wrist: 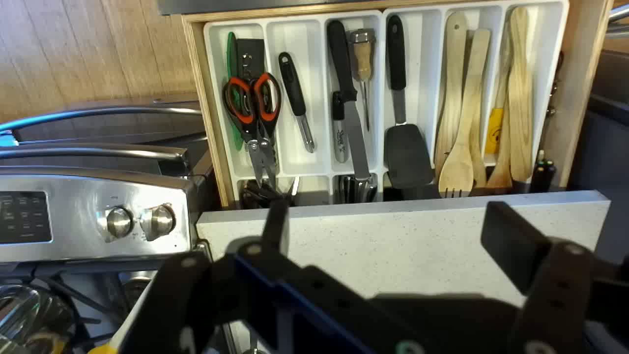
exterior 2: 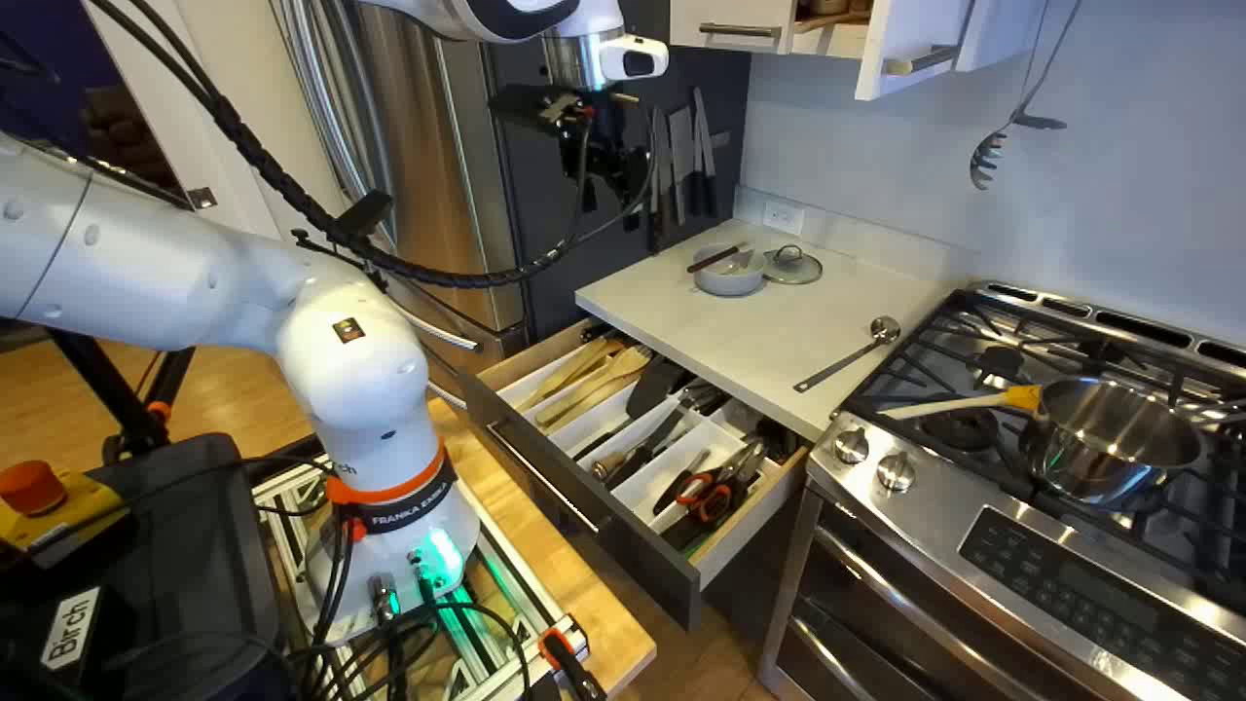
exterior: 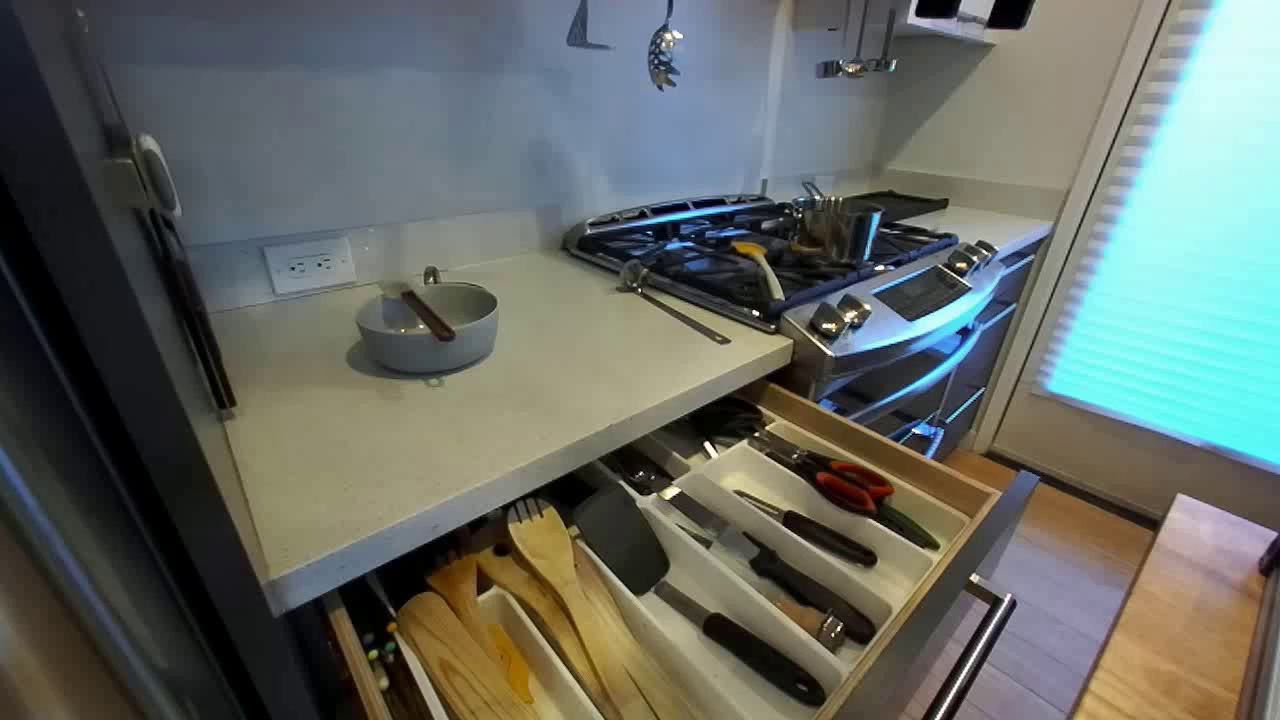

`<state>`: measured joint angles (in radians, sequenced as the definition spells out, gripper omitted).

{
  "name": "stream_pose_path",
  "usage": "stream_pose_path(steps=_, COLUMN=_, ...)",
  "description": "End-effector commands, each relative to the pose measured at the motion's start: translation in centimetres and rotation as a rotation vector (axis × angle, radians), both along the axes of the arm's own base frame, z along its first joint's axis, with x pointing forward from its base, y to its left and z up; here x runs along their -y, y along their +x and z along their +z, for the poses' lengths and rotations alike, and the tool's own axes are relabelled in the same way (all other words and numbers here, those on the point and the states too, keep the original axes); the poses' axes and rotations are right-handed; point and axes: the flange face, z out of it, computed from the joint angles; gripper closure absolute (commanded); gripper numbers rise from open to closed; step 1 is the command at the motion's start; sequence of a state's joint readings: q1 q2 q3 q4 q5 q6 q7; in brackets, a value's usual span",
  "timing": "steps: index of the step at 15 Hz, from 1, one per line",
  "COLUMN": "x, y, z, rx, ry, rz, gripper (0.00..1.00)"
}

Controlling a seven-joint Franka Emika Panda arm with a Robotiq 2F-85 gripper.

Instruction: Remove the utensil from the grey bowl and put it in the open cabinet

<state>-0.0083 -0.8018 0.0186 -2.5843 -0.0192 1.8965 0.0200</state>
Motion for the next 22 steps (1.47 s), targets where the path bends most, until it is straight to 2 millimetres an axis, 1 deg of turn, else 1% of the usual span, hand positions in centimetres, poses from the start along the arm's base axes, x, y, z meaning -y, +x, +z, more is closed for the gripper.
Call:
stream_pose_path(steps=1, x=0.0, y=0.0, z=0.1, rx=-0.001, ry=0.0, rz=0.0, gripper=0.0)
stream_pose_path(steps=15, x=0.0, y=0.0, z=0.1, rx=-0.001, ry=0.0, rz=0.0, gripper=0.0)
stream_pose_path(steps=17, x=-1.1, y=2.6, z=-1.1, rx=0.053, ry=-0.009, rz=0.011, gripper=0.0)
stream_pose_path(steps=19, x=-2.4, y=6.1, z=-2.4, rx=0.143, ry=-0.029, rz=0.062, gripper=0.0)
stream_pose_path(steps=20, x=-3.1, y=8.1, z=-2.6, rx=0.195, ry=-0.038, rz=0.096, gripper=0.0)
stream_pose_path(steps=21, x=-3.7, y=10.0, z=-3.9, rx=0.234, ry=-0.027, rz=0.115, gripper=0.0)
stream_pose_path(steps=22, x=-4.2, y=11.5, z=-4.6, rx=0.265, ry=-0.021, rz=0.12, gripper=0.0)
